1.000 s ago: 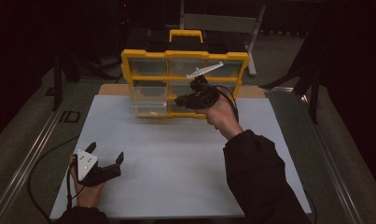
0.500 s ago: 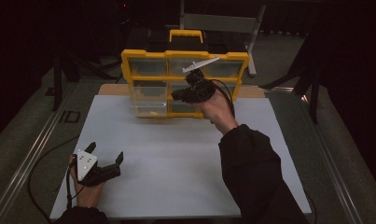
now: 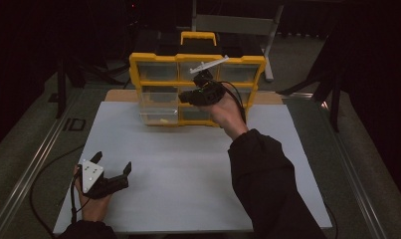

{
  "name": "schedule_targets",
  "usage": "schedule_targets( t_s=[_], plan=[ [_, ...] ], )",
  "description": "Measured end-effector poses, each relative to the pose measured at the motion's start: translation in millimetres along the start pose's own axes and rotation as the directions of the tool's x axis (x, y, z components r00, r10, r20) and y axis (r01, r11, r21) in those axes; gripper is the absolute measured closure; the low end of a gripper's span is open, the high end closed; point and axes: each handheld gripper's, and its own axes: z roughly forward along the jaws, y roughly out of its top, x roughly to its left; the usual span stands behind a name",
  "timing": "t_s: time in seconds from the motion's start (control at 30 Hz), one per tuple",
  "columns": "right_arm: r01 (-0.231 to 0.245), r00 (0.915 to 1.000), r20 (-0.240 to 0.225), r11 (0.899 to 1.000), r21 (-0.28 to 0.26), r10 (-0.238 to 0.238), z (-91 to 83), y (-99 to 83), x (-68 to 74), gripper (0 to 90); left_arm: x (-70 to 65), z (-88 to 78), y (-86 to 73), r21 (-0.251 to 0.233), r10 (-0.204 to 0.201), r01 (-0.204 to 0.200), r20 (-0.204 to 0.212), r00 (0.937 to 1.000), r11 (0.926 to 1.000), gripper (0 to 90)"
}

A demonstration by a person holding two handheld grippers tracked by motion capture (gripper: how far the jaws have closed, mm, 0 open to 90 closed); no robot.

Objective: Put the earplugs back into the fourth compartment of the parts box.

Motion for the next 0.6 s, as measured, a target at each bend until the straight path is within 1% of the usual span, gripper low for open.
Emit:
schedule_targets(
  t_s=[0.1, 0.47, 0.6],
  plan=[
    [-0.001, 1.0, 0.007, 1.0, -0.013, 0.001, 2.9, 1.4, -1.3, 80.7, 0.1, 0.1, 0.0, 0.0, 0.0, 0.0, 0.0, 1.0, 1.0, 0.9],
    [-0.022, 0.9996, 0.015, 1.0, -0.014, 0.023, 15.0, 2.8, -3.5, 80.7, -0.1, 0.3, 0.0, 0.0, 0.0, 0.0, 0.0, 1.0, 1.0, 0.9],
    [-0.023, 0.9996, 0.016, 1.0, -0.01, 0.023, 18.3, 3.3, -3.0, 80.7, 0.1, 0.3, 0.0, 0.001, 0.002, -0.002, 0.001, 1.0, 1.0, 0.9]
  ],
)
